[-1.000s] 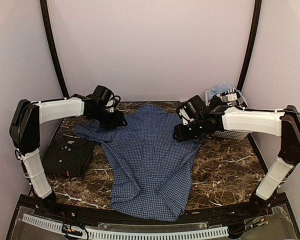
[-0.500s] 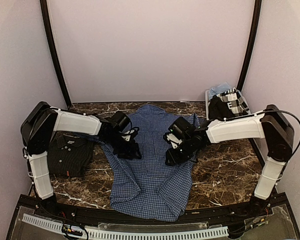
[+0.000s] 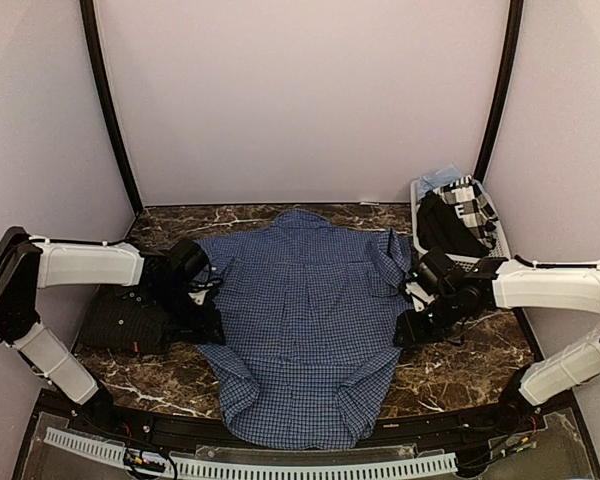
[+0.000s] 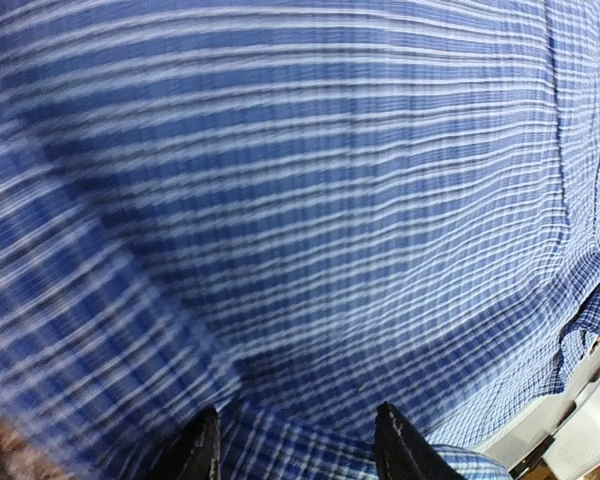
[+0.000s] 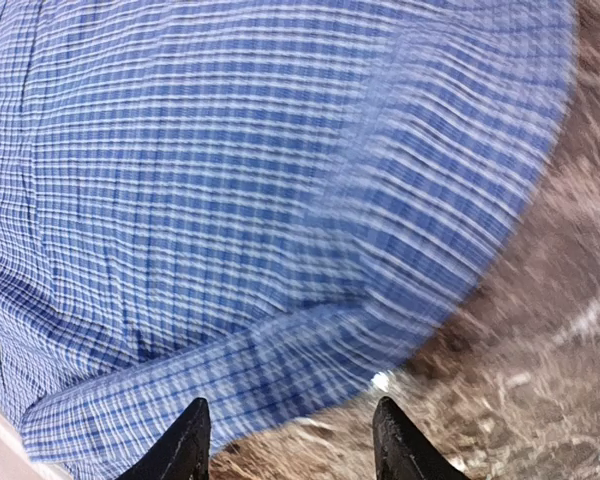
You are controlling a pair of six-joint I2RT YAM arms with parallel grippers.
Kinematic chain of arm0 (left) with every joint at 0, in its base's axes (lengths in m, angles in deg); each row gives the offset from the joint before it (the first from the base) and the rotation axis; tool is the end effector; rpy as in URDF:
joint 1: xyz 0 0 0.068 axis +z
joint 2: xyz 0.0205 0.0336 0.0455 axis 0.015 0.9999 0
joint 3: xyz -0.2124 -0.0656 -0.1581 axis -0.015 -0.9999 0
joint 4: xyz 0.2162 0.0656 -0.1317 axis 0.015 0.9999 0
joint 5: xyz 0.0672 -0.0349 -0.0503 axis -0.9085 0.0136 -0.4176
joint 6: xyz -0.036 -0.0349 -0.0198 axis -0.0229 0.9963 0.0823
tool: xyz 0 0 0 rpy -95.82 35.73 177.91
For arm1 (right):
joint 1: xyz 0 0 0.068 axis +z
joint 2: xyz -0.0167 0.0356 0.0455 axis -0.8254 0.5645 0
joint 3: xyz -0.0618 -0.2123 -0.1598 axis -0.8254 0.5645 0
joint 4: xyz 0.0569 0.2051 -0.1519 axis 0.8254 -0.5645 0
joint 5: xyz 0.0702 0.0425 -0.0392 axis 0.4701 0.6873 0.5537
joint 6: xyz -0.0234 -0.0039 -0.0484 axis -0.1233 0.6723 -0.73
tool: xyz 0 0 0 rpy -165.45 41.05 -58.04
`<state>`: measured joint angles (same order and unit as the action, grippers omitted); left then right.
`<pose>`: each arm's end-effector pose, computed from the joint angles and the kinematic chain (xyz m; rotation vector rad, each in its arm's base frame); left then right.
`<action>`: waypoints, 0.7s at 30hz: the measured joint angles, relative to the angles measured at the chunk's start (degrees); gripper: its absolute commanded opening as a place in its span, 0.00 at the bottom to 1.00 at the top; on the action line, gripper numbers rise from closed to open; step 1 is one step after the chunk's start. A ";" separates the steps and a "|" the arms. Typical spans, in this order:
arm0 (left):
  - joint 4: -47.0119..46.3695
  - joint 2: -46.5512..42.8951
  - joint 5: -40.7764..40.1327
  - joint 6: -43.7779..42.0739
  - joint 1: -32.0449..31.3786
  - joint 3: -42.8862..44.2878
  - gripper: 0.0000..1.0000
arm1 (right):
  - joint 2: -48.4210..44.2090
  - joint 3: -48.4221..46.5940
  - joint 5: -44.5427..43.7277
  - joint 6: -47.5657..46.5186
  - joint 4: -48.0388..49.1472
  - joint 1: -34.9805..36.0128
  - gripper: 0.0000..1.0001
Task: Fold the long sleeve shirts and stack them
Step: Flatten out the crumpled shirt at the center of the board.
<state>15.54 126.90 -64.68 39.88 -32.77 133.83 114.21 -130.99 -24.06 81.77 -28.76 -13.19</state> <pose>0.2262 -0.1651 0.1695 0.2025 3.0034 -0.6768 0.1733 0.1623 0.1816 -0.3372 2.8352 0.4164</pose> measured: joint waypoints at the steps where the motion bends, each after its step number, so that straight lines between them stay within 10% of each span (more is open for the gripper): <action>1: 1.03 -1.66 -0.17 0.00 1.27 -1.01 0.51 | -1.81 1.25 -0.02 0.63 -0.46 -1.03 0.53; 13: 7.96 -8.13 -1.27 0.04 6.03 -6.45 0.51 | -9.62 2.91 1.09 5.57 -2.91 -3.67 0.58; 21: 11.91 -12.24 -1.75 0.11 6.10 -5.68 0.50 | -10.29 0.94 1.05 14.25 -1.81 12.00 0.59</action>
<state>27.45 114.66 -66.43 39.99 -26.67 128.14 103.91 -130.05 -23.01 96.02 -30.57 -1.19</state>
